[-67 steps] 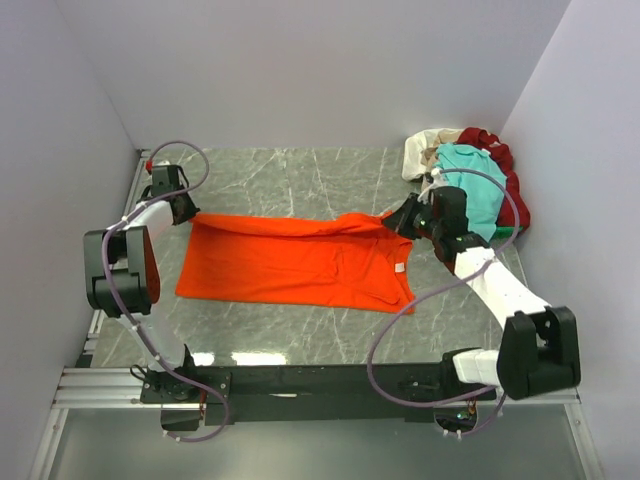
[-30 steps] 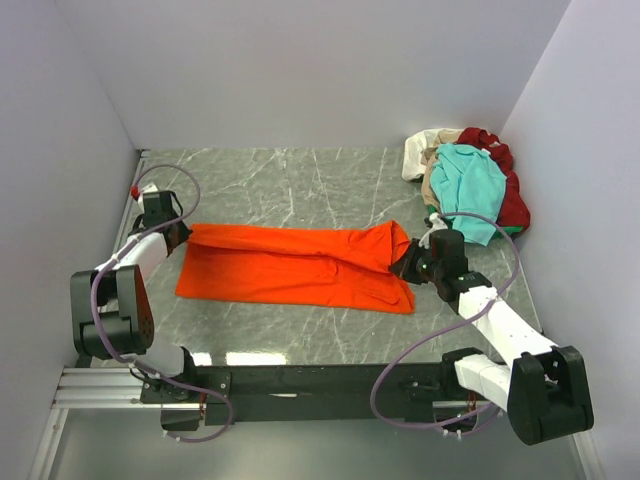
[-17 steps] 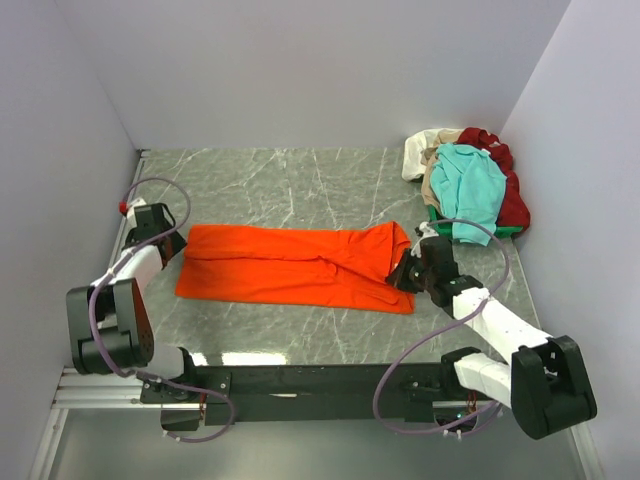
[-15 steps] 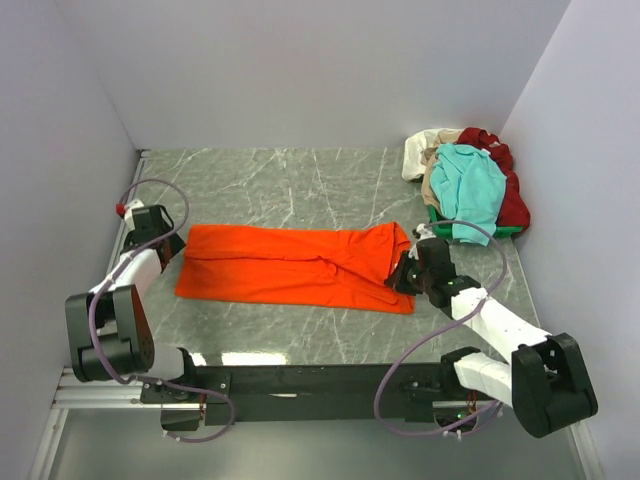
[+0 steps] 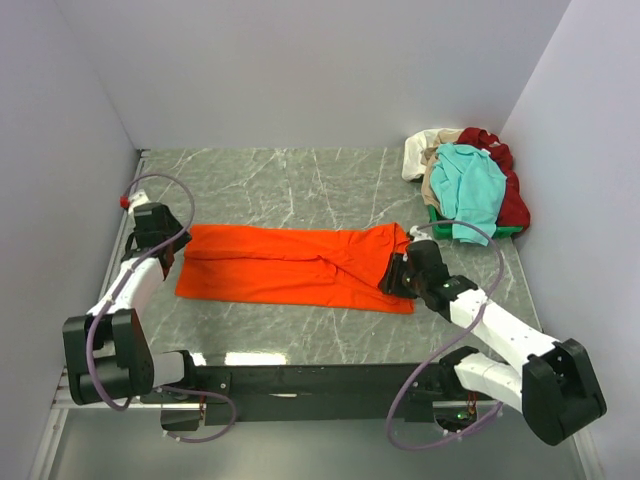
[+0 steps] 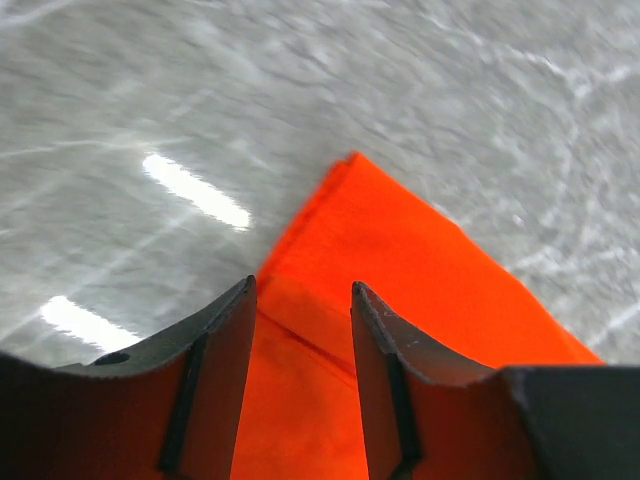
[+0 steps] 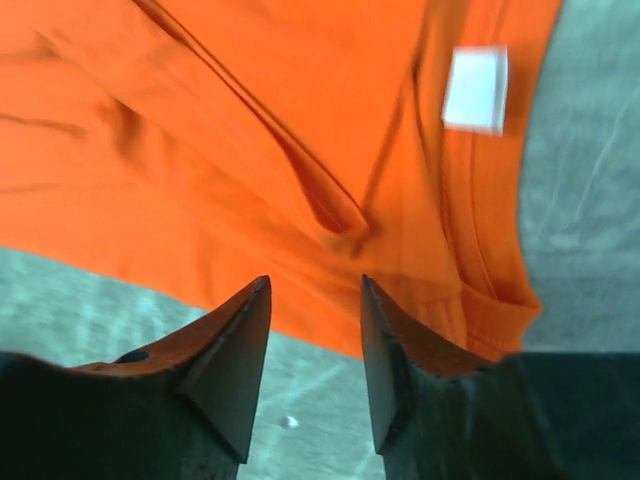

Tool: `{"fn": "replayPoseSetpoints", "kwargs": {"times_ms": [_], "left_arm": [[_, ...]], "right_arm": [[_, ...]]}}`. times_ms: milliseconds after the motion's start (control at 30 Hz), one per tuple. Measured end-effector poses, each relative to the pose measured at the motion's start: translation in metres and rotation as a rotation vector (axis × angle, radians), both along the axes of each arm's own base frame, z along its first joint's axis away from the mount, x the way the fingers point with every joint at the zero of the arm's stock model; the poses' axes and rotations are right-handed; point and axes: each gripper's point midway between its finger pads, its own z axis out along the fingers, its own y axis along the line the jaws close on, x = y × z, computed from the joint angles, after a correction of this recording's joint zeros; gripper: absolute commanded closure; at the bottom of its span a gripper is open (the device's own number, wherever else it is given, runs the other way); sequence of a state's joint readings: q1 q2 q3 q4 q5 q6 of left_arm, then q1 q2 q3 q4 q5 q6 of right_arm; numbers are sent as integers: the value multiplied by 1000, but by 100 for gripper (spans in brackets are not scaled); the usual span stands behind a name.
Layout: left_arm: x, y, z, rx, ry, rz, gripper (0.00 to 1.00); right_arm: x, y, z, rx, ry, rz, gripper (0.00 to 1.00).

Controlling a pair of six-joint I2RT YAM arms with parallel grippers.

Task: Fold and stack the t-shirts
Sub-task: Fold the tshirt

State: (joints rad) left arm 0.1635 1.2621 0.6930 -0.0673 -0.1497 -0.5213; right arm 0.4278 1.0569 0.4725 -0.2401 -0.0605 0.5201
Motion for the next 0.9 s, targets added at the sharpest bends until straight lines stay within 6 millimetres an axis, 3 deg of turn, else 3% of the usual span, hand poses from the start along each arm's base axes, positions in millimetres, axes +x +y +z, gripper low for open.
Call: {"fn": "replayPoseSetpoints", "kwargs": {"times_ms": [167, 300, 567, 733, 900], "left_arm": [[17, -28, -2, -39, 4, -104, 52], [29, -39, -7, -75, 2, -159, 51], [29, -43, -16, -88, 23, -181, 50], [30, -43, -17, -87, 26, -182, 50], [31, -43, -21, -89, 32, -182, 50]], "right_arm": [[24, 10, 31, 33, -87, -3, 50], [49, 29, 43, 72, -118, 34, 49], [101, 74, 31, 149, -94, 115, 48], [120, 85, 22, 148, -76, 125, 48], [126, 87, 16, 137, -68, 131, 48]]}}
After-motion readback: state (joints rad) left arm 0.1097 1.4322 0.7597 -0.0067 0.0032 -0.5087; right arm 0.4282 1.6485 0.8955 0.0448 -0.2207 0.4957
